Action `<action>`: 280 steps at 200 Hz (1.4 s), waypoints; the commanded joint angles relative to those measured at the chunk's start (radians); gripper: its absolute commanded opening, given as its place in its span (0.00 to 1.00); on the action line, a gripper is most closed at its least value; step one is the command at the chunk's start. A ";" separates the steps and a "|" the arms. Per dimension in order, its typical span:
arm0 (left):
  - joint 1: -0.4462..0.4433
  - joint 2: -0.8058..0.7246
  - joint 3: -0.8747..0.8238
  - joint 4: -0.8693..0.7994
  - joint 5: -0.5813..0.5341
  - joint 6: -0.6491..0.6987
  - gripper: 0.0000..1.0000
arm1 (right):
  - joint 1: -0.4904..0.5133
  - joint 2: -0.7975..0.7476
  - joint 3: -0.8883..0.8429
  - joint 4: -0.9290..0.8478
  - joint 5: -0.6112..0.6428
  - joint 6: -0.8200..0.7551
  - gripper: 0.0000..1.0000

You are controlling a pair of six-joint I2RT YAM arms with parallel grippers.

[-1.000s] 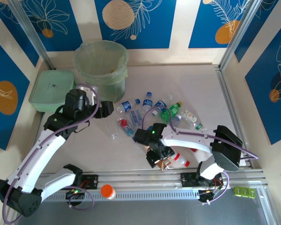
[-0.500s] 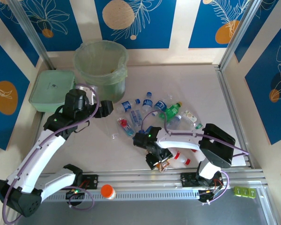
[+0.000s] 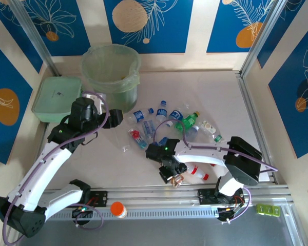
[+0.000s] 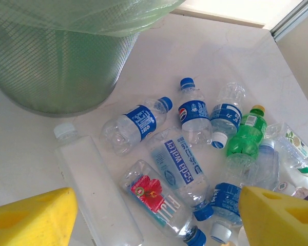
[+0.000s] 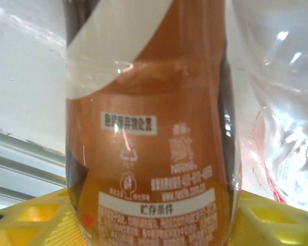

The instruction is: Put the plastic bottles in the bin

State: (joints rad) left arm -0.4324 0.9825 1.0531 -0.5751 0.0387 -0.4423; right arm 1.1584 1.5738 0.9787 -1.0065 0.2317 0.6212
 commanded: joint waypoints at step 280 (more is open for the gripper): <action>-0.230 0.126 -0.105 0.920 0.773 -0.283 0.78 | -0.269 -0.682 0.068 0.546 -0.400 -0.091 0.55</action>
State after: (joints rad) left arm -0.6300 1.0695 0.9119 0.2234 0.7540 -0.6872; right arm 0.8917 0.8886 1.0203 -0.5259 -0.1001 0.5243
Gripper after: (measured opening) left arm 0.792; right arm 0.553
